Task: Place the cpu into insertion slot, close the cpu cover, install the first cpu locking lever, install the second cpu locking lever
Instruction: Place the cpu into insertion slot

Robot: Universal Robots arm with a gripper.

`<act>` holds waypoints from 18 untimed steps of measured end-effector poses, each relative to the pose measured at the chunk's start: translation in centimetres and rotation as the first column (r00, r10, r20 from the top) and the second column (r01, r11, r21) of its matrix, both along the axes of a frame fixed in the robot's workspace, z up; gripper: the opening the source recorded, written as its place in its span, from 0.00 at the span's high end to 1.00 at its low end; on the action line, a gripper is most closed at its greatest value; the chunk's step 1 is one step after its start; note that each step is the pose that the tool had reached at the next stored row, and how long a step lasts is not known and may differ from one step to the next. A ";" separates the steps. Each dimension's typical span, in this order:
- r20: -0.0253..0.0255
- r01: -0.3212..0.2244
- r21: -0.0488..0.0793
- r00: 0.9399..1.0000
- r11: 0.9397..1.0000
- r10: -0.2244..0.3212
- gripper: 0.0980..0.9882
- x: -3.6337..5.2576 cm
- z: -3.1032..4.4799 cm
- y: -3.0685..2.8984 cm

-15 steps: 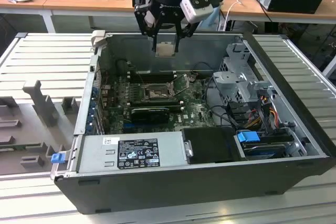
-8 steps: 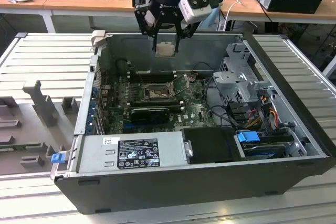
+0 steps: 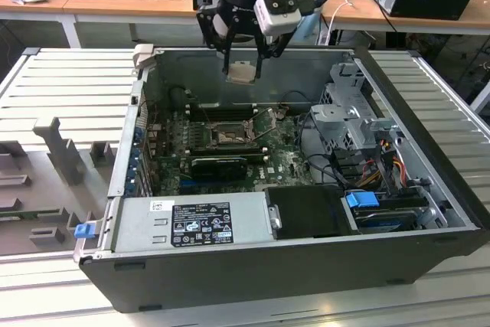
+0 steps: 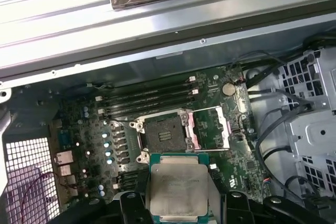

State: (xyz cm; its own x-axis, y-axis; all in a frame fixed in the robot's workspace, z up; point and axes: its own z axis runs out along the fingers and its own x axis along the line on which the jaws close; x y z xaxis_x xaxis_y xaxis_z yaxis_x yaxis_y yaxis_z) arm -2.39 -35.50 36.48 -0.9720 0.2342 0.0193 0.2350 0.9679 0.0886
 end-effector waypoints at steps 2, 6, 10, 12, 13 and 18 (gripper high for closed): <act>0.000 0.018 0.000 1.000 1.000 -0.018 0.52 0.00 -0.03 0.00; -0.001 0.020 0.000 1.000 1.000 -0.020 0.52 -0.01 -0.23 -0.01; -0.001 0.028 -0.001 1.000 1.000 -0.028 0.52 0.01 -0.27 -0.01; -0.001 0.048 -0.001 0.999 0.999 -0.048 0.52 0.00 -0.28 -0.01; -0.001 0.062 -0.001 0.998 0.998 -0.062 0.52 0.00 -0.29 -0.01; -0.001 0.108 -0.001 0.994 0.994 -0.108 0.52 0.00 -0.33 -0.01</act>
